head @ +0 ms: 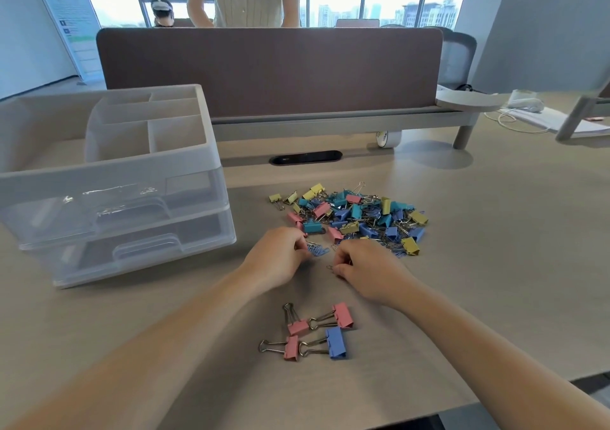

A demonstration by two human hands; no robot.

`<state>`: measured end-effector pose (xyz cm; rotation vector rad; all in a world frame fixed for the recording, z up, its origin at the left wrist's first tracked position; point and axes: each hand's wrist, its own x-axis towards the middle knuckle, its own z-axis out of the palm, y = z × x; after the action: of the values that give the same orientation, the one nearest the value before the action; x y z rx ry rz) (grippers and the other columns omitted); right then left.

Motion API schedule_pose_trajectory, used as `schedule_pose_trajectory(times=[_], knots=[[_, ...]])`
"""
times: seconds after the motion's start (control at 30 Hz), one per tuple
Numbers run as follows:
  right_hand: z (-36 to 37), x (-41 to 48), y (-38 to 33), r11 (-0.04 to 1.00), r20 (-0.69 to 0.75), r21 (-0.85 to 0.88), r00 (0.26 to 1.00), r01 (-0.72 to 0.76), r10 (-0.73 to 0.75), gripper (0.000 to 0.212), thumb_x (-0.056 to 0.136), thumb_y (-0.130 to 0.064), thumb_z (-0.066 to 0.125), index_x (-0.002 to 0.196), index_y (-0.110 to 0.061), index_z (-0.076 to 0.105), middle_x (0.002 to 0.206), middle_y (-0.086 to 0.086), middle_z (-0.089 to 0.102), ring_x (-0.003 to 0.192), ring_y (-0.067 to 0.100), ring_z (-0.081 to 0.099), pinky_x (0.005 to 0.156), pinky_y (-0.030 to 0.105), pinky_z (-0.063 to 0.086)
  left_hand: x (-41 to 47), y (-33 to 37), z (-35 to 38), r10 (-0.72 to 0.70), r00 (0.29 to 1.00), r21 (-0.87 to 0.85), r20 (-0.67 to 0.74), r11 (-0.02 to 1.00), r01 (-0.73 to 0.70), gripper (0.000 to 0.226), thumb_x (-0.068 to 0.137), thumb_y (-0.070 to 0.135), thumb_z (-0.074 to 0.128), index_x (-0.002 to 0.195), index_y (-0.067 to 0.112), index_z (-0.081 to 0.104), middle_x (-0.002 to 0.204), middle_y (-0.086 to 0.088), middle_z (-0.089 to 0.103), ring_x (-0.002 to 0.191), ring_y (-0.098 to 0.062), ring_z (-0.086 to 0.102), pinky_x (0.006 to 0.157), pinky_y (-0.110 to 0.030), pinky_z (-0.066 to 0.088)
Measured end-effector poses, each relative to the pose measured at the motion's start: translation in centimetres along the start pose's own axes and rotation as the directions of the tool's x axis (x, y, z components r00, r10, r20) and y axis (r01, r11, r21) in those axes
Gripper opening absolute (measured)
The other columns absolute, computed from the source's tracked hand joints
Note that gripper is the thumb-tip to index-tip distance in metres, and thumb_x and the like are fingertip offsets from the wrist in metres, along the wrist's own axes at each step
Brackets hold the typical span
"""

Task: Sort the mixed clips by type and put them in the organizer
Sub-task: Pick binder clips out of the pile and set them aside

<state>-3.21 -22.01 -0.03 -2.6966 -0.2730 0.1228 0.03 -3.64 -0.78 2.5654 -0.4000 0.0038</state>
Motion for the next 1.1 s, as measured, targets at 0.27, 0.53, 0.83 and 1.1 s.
schedule_pose_trajectory(times=[0.27,0.53,0.83,1.1], knots=[[0.0,0.3,-0.5,0.999,-0.022,0.019,0.999,-0.032,0.033,0.012,0.096,-0.028,0.060,0.084,-0.025,0.061,0.085,-0.008,0.064,0.079,0.009,0.059,0.074,0.032,0.053,-0.3,0.3,-0.2,-0.008,1.000,-0.058,-0.023,0.998,0.006,0.010,0.094,0.019,0.061,0.085,0.019,0.066,0.084,0.006,0.067,0.078,-0.010,0.061,0.069,-0.028,0.049],[0.9,0.7,-2.2,0.998,0.039,-0.034,0.998,0.045,-0.044,0.011,0.095,-0.029,0.061,0.084,-0.028,0.058,0.089,-0.008,0.063,0.085,0.012,0.059,0.081,0.039,0.053,-2.7,-0.9,-2.0,-0.003,0.999,0.005,0.052,1.000,0.002,0.008,0.091,0.018,0.063,0.087,0.020,0.070,0.085,0.009,0.067,0.078,-0.009,0.061,0.071,-0.027,0.048],[-0.4,-1.1,-0.1,0.991,0.067,-0.133,0.998,-0.003,0.012,0.017,0.091,-0.030,0.064,0.078,-0.031,0.054,0.087,-0.009,0.058,0.082,0.014,0.056,0.074,0.035,0.052,-3.1,2.3,0.9,0.119,0.991,-0.018,0.063,0.993,-0.118,0.012,0.089,0.018,0.062,0.084,0.026,0.068,0.080,0.012,0.062,0.075,-0.007,0.057,0.059,-0.019,0.038],[-1.2,-2.0,1.5,0.992,0.027,-0.113,0.998,-0.050,0.053,0.007,0.093,-0.030,0.061,0.086,-0.032,0.061,0.095,-0.008,0.064,0.087,0.014,0.059,0.079,0.037,0.054,-2.7,3.6,1.4,0.159,0.987,-0.066,0.038,0.985,-0.156,0.020,0.094,0.017,0.058,0.099,0.022,0.076,0.096,0.011,0.071,0.077,0.000,0.055,0.062,-0.010,0.034]])
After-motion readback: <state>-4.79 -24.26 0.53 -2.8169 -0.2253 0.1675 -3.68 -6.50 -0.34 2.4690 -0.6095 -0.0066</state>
